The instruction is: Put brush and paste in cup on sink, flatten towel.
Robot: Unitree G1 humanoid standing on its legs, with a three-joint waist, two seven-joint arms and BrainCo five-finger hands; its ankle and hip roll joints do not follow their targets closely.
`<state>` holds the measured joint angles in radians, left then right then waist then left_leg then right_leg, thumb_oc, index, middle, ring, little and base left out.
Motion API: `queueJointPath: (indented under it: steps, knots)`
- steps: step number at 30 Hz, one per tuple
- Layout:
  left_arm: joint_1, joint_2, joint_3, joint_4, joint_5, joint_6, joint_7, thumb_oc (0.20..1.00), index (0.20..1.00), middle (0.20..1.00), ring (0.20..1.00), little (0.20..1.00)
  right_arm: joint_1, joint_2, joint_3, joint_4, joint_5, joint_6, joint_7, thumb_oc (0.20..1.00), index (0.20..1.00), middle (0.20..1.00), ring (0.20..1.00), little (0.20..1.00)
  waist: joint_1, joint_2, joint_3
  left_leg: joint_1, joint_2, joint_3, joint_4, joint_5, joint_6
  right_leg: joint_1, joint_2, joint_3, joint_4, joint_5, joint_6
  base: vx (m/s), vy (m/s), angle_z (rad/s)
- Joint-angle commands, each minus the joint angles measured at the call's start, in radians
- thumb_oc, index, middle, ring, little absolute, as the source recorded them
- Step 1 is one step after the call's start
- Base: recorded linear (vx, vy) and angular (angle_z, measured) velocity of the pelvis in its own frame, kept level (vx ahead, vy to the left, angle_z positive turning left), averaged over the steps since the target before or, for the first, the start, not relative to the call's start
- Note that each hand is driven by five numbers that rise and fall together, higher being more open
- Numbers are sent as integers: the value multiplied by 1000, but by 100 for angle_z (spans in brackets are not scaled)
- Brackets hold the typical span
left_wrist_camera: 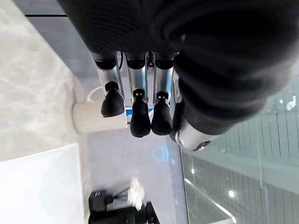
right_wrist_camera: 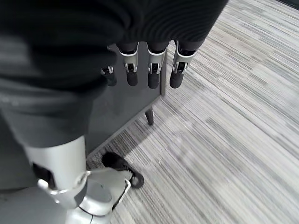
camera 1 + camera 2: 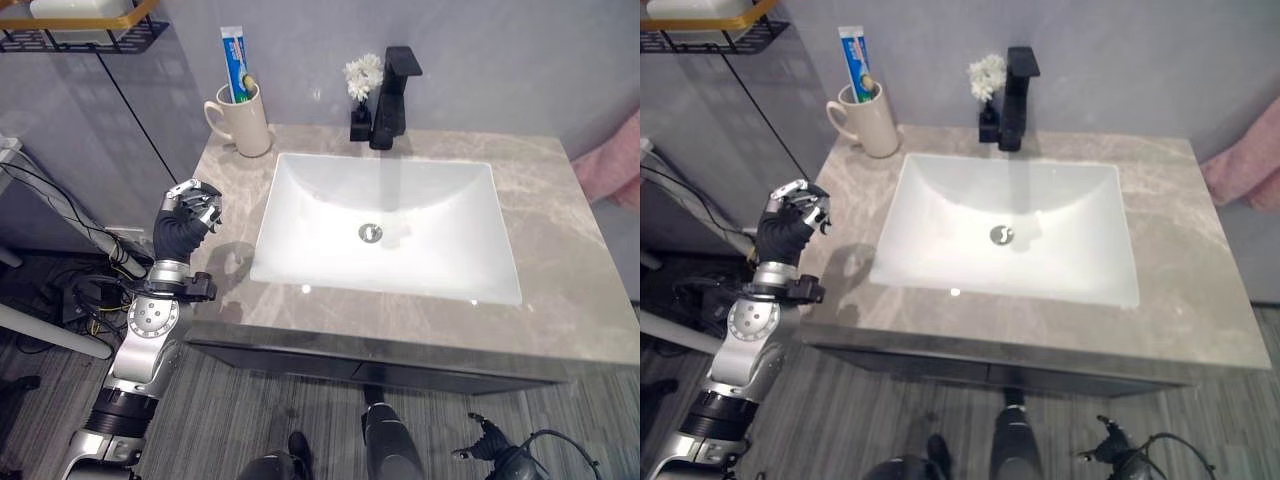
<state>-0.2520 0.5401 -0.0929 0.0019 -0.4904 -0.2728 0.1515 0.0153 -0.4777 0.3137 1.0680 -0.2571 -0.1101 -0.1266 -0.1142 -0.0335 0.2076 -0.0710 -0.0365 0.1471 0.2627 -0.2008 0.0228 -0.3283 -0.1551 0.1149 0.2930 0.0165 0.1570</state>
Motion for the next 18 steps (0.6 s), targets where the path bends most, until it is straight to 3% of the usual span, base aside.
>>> queueJointPath:
  steps: [1, 10, 18]
  knots:
    - [-17, 12, 39, -49, 17, -55, 0, 200, 200, 200, 200, 200, -8, -40, -13, 42, 31, -13, -7, 1000, 1000, 1000, 1000, 1000, -2, -28, -41, -44, 17, 7, 157, -88, 1, 69, -23, -5, -88, 36, 14, 43, -56, -3]
    - [-1, 34, 77, -47, -5, -53, 29, 200, 200, 200, 200, 200, -1, -57, -16, -26, 32, -27, -20, 1000, 1000, 1000, 1000, 1000, 12, -22, -42, -61, 25, -12, 142, -89, -7, 54, -28, -26, -85, 21, 12, 22, -33, 9]
    - [14, 79, 130, 20, -13, -37, 49, 200, 200, 200, 200, 200, -6, -61, 19, -81, 1, -32, 1, 1000, 1000, 1000, 1000, 1000, 12, -12, -39, -59, 22, 7, 98, -79, -7, 37, -34, -13, -116, 44, 22, 5, 8, -4]
